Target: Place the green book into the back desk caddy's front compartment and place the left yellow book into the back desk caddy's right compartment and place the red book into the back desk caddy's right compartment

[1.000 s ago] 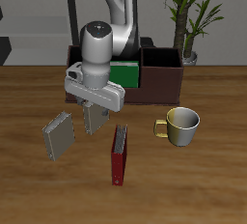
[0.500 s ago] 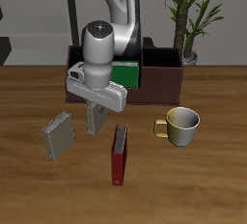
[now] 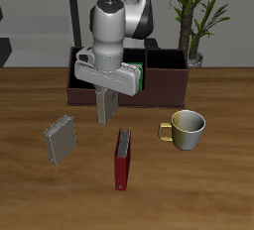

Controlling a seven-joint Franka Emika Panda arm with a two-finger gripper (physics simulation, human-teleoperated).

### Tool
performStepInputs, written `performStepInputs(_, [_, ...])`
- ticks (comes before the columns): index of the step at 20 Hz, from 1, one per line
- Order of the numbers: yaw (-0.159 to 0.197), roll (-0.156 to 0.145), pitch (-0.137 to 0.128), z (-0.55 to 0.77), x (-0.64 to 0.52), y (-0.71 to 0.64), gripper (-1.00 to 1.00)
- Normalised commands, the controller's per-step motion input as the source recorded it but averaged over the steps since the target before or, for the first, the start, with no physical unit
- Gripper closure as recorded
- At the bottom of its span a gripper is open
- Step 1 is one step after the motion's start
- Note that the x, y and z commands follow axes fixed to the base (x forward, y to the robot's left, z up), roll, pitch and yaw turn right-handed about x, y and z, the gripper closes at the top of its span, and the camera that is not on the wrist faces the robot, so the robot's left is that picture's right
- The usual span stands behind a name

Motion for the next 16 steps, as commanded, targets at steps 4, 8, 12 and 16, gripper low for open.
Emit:
performStepInputs(4, [0.166,-0.043,-0.06,0.57,-0.32,0.44,1.0])
performStepInputs(8, [0.176,-0.051,-0.083,0.54,-0.46,0.5,1.0])
performStepInputs(12, [0.123,0.018,-0.073,0.42,-0.44,0.53,1.0])
performStepInputs(16, [0.113,0.023,-0.066,0.42,-0.39,0.55,1.0])
